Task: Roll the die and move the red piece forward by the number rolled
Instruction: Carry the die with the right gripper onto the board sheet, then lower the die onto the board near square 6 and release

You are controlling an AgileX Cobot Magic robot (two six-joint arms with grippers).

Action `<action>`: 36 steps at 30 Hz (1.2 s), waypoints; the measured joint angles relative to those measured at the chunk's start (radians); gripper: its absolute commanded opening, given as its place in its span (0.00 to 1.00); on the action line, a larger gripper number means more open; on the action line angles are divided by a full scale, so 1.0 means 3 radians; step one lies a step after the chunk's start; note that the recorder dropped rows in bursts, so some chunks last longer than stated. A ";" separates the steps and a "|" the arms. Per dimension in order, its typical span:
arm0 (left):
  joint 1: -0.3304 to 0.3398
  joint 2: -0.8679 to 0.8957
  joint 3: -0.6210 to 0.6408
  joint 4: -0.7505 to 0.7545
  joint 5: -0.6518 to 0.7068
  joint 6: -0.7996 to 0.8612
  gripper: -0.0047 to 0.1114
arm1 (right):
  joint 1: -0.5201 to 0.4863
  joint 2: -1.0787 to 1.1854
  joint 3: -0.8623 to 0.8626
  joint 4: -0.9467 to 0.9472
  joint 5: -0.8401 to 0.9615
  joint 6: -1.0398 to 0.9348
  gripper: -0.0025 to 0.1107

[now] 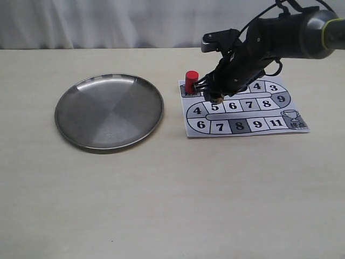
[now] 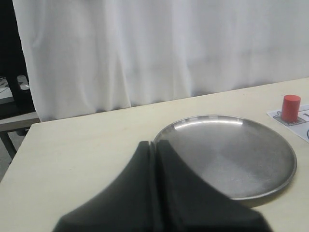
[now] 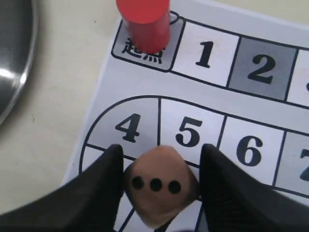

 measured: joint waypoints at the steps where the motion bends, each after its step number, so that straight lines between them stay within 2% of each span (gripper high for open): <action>1: 0.0000 0.0000 0.0000 0.0000 0.0000 0.0000 0.04 | 0.0031 0.0000 0.0000 0.0000 0.0000 0.0000 0.06; 3: 0.0000 0.0000 0.0000 0.0000 0.0000 0.0000 0.04 | 0.0067 0.0007 0.0000 0.0000 0.0000 0.0000 0.07; 5: 0.0000 0.0000 0.0000 0.0000 0.0000 0.0000 0.04 | 0.0112 0.0012 0.0000 -0.0015 0.0000 0.0000 0.13; 13: 0.0000 0.0000 0.0000 0.0000 0.0000 0.0000 0.04 | 0.0183 0.0052 0.0000 -0.0148 -0.0008 0.0000 0.61; 15: 0.0000 0.0000 0.0000 0.0000 0.0000 0.0000 0.04 | 0.0183 0.0084 0.0000 -0.0162 -0.0045 0.0000 0.69; 17: 0.0000 0.0000 0.0000 0.0000 0.0000 0.0000 0.04 | 0.0183 0.0123 0.0000 -0.0167 -0.0121 0.0000 0.73; 21: 0.0000 0.0000 0.0000 0.0000 0.0000 0.0000 0.04 | 0.0183 0.0167 0.0000 -0.0174 -0.0216 0.0000 0.70; 24: 0.0000 0.0000 0.0000 0.0000 0.0000 0.0000 0.04 | 0.0183 0.0167 0.0000 -0.0245 -0.0240 0.0000 0.63; 36: 0.0000 0.0000 0.0000 0.0000 0.0000 0.0000 0.04 | 0.0183 -0.0264 0.0007 -0.0276 0.0042 -0.0007 0.06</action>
